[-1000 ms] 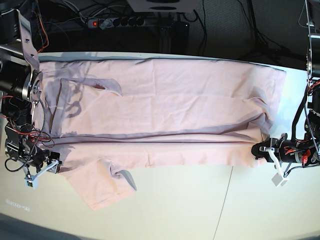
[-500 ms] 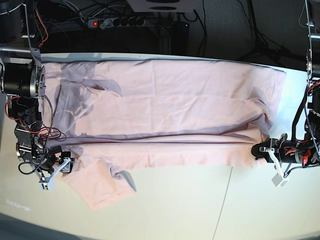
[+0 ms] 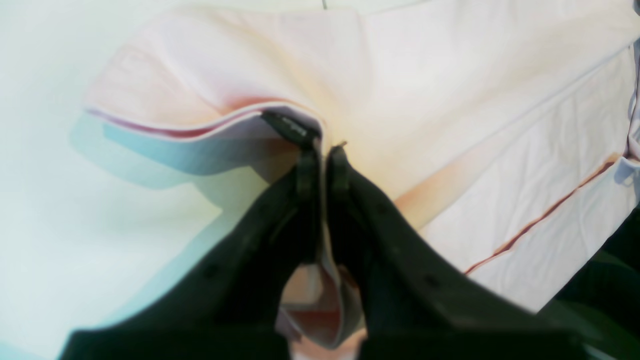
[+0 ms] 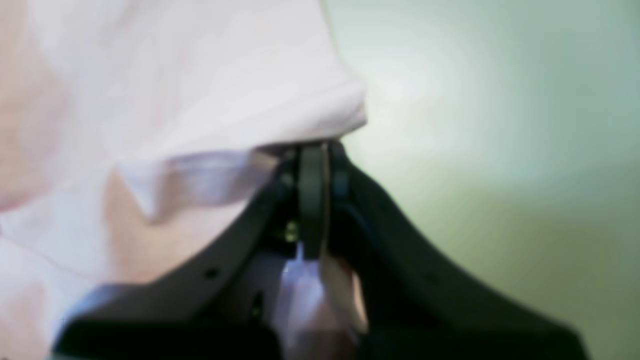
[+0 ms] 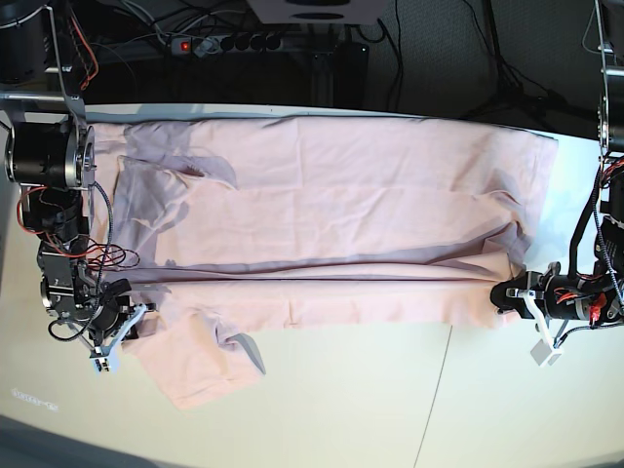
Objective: Fold the T-shirt properly
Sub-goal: 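Release the right gripper and move it along the shirt's folded edge, then pull the folded edge taut between both grippers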
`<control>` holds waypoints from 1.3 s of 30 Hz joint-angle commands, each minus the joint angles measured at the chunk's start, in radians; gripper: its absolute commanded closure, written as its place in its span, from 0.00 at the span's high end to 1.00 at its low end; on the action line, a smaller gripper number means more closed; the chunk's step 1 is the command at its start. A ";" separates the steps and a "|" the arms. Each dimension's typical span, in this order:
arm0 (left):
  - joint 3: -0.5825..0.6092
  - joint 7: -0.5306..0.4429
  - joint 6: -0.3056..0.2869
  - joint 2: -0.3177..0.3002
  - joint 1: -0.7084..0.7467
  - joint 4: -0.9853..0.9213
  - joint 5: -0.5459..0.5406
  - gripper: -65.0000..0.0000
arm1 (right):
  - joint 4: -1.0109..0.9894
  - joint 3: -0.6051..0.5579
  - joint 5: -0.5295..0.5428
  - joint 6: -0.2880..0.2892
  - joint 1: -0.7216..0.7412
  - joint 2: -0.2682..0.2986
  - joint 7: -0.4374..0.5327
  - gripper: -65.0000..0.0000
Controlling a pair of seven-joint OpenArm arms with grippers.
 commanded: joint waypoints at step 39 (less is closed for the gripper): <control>-0.005 0.084 -0.027 -0.158 0.213 0.491 -0.061 0.00 | 0.755 0.181 0.316 0.066 -0.562 0.246 -0.132 0.00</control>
